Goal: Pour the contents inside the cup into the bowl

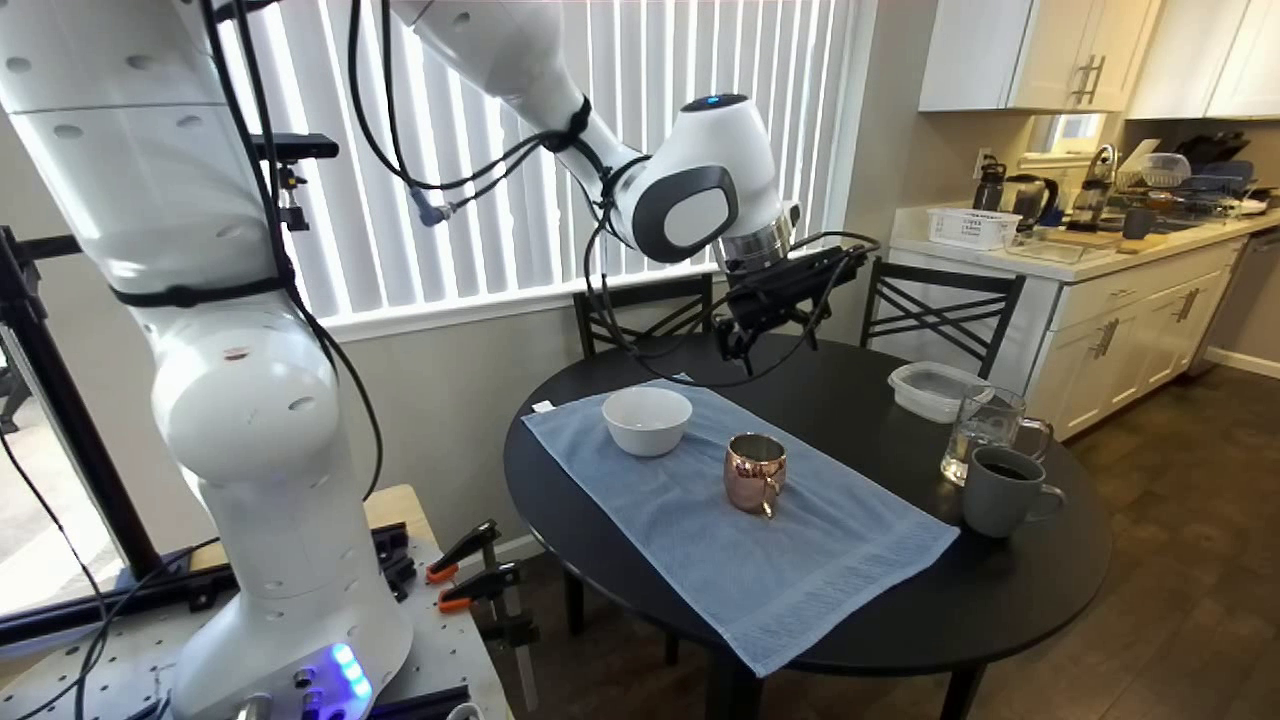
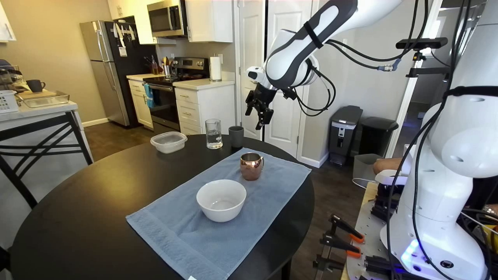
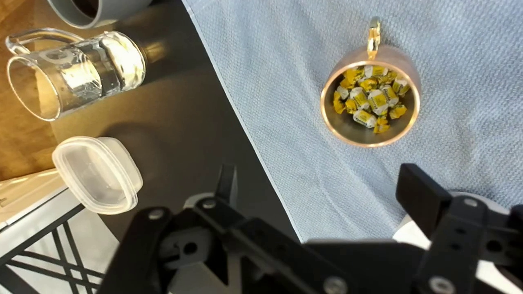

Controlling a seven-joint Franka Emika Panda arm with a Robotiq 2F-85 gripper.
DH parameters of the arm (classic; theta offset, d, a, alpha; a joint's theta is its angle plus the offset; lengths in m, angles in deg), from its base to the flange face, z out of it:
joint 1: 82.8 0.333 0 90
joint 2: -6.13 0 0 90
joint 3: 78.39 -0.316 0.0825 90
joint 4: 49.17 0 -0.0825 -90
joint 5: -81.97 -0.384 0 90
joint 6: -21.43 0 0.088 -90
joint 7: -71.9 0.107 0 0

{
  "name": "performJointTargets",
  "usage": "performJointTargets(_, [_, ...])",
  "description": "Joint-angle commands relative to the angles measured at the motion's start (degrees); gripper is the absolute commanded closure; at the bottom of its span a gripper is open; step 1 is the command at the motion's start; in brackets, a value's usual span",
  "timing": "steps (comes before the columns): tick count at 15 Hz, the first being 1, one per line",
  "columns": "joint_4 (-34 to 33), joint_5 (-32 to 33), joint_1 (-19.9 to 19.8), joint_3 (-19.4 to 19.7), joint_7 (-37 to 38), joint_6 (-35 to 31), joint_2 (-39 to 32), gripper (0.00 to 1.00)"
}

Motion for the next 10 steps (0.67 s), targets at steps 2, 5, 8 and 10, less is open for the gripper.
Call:
performJointTargets(2, [-1.6, -13.1, 4.7, 3.9, -18.5, 8.7, -1.1, 0.00])
performJointTargets(5, [-4.9, -17.5, -0.6, 3.1, -29.3, 20.7, -3.9, 0.00])
performJointTargets(8, [-7.8, -10.2, -5.8, 2.7, -26.3, 27.5, -6.2, 0.00])
performJointTargets(10, [-9.5, -9.0, -8.5, 2.5, -26.9, 27.9, -8.2, 0.00])
